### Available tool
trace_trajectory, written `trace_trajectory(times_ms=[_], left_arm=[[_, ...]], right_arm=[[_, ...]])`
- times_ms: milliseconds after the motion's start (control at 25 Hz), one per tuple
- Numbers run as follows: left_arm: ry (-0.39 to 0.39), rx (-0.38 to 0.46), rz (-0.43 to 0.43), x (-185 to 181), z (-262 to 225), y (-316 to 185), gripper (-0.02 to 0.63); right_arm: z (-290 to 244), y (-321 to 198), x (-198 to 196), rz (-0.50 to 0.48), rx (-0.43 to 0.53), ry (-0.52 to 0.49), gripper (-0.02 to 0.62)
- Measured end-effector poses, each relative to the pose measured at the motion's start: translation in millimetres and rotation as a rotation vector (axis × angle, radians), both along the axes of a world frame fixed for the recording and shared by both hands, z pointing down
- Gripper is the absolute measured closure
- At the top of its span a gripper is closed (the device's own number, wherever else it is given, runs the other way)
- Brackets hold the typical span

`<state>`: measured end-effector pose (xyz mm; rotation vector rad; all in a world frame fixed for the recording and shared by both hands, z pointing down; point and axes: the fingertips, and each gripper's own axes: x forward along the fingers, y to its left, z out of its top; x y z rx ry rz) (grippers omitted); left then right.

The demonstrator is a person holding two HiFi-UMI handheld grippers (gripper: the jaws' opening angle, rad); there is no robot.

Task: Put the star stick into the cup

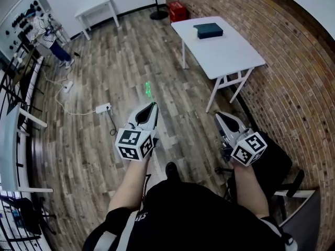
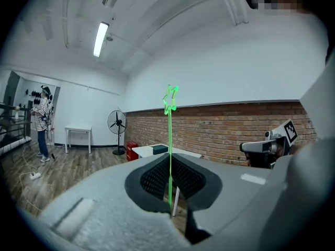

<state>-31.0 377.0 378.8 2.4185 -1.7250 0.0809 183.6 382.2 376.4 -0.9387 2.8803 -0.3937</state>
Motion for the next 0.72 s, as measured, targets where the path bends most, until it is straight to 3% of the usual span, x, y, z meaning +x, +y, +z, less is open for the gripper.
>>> trace_trajectory(times_ms=[320,720], left_arm=[[0.025,0.008,0.013,-64,1,-63,0.595],[0.059,0.032,0.048,-113,1,-98,0.595]], right_arm=[[-5,-58,-70,-0.012,0.003,0.029,0.595],[-1,-89,-121,0.002,-0.018,0.025,0.595]])
